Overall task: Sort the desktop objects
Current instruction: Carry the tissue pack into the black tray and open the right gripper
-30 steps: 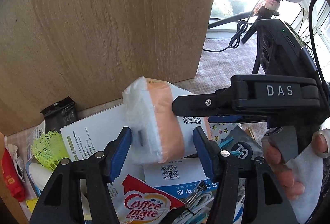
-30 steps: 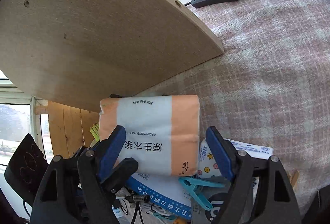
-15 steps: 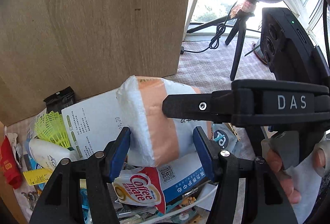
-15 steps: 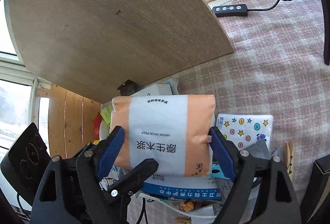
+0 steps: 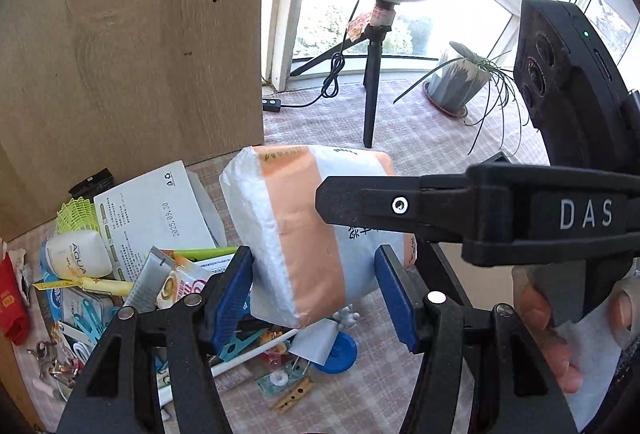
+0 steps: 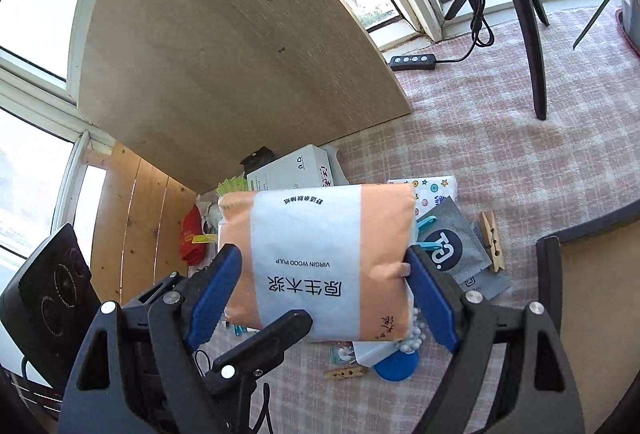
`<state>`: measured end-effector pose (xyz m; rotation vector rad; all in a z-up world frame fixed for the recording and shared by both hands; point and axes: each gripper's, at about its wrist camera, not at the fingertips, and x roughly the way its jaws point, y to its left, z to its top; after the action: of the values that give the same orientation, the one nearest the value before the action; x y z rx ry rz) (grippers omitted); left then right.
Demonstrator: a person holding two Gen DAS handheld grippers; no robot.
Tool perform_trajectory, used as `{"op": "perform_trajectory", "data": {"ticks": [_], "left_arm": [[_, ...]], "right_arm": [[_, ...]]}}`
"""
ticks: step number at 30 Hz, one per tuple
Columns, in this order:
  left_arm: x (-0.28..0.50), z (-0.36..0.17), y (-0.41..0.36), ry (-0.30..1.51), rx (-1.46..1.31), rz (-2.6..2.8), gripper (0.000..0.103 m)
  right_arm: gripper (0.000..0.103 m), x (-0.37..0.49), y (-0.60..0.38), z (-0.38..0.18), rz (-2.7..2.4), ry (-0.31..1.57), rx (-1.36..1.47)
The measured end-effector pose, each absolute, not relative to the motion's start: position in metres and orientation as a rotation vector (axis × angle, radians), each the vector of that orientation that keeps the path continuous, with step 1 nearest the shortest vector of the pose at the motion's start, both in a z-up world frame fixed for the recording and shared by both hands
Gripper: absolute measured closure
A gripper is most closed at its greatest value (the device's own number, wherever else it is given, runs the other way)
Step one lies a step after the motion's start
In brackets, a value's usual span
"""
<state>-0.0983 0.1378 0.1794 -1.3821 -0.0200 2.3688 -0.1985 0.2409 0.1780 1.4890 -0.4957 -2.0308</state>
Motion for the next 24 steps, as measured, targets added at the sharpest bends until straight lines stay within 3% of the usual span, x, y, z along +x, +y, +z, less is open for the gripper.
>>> {"op": "perform_trajectory", "data": {"ticks": [7, 16, 19, 22, 24], "left_arm": [[-0.066, 0.170, 0.213, -0.032, -1.369, 2.220, 0.044], [-0.018, 0.174, 0.328, 0.100, -1.339, 2.036, 0.044], [-0.004, 0.180, 0.342, 0.109, -1.317, 2.006, 0.039], [0.002, 0.190, 0.336, 0.074, -1.300, 2.010, 0.027], [0.004, 0.195, 0.327, 0.048, -1.300, 2.022, 0.027]], "right_arm": [[0.020, -0.158, 0.318, 0.191, -2.184, -0.489, 1.496], [0.020, -0.097, 0.447, 0.189, -2.359, -0.642, 1.562], [0.020, -0.076, 0.482, 0.195, -2.433, -0.667, 1.561], [0.020, -0.057, 0.508, 0.206, -2.544, -0.653, 1.550], [0.020, -0.048, 0.519, 0.212, -2.575, -0.658, 1.540]]}}
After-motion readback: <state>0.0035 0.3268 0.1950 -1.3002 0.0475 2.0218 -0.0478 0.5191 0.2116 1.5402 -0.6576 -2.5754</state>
